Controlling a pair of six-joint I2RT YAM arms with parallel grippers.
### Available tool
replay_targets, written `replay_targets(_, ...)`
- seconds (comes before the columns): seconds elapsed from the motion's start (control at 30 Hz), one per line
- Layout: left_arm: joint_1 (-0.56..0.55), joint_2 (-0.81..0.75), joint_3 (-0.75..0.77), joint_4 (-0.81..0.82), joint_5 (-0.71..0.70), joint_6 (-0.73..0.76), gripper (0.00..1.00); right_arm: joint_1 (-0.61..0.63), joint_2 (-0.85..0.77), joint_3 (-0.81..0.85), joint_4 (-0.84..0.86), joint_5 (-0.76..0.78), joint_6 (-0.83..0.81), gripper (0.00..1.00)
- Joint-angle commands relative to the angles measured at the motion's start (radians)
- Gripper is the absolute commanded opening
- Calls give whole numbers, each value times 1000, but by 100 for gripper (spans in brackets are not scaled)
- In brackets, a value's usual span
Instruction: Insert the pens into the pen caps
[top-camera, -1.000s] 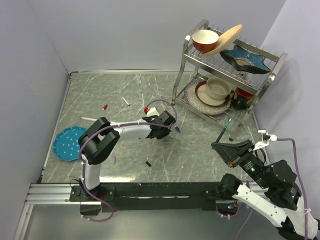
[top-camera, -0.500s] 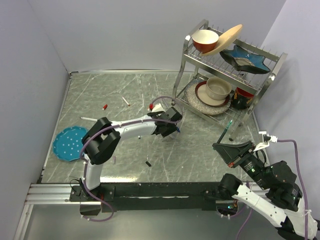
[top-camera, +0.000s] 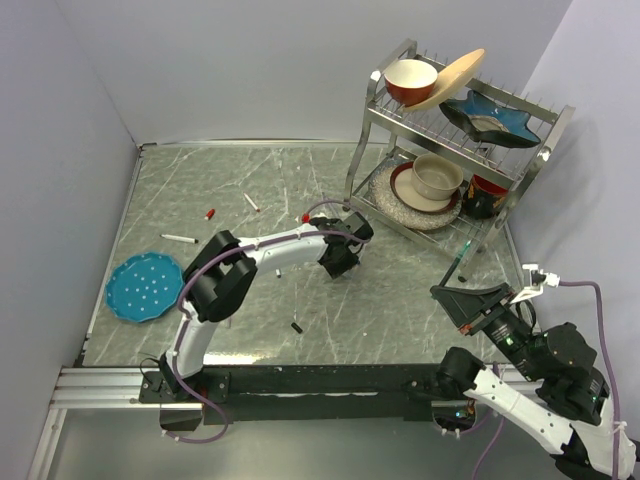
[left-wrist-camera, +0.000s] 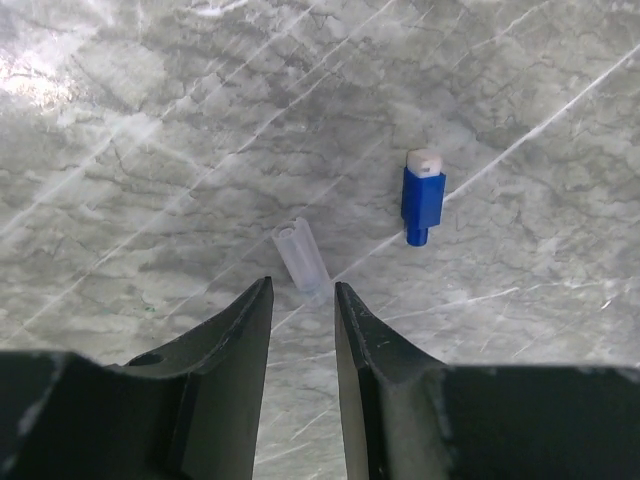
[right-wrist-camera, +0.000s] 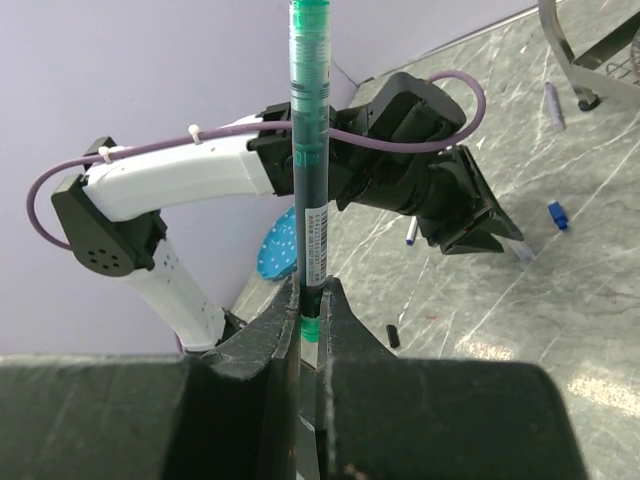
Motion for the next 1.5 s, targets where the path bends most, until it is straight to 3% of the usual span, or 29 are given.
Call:
replay_targets(0.0, -5, 30, 77, -95, -14, -53, 36, 3, -114, 48, -9, 30, -18, 0)
replay_targets(0.47, 11, 145, 138, -162, -15, -51, 34, 3, -118, 97, -58, 46, -41, 0)
replay_targets(0.6, 14, 142, 128, -185, -58, -36, 24, 1, -143, 82, -49, 52, -40, 0)
replay_targets(0.93, 31, 27, -104, -95, -63, 99, 2, 3, -124, 111, -84, 23, -24, 0)
replay_targets(1.23, 21, -173, -414, 11, -69, 185, 1, 1, -123, 5, -26, -14, 8, 0)
replay_targets(1.47, 20, -303, -544, 148, -52, 214, 1, 1, 10, -124, 57, -121, 43, 0)
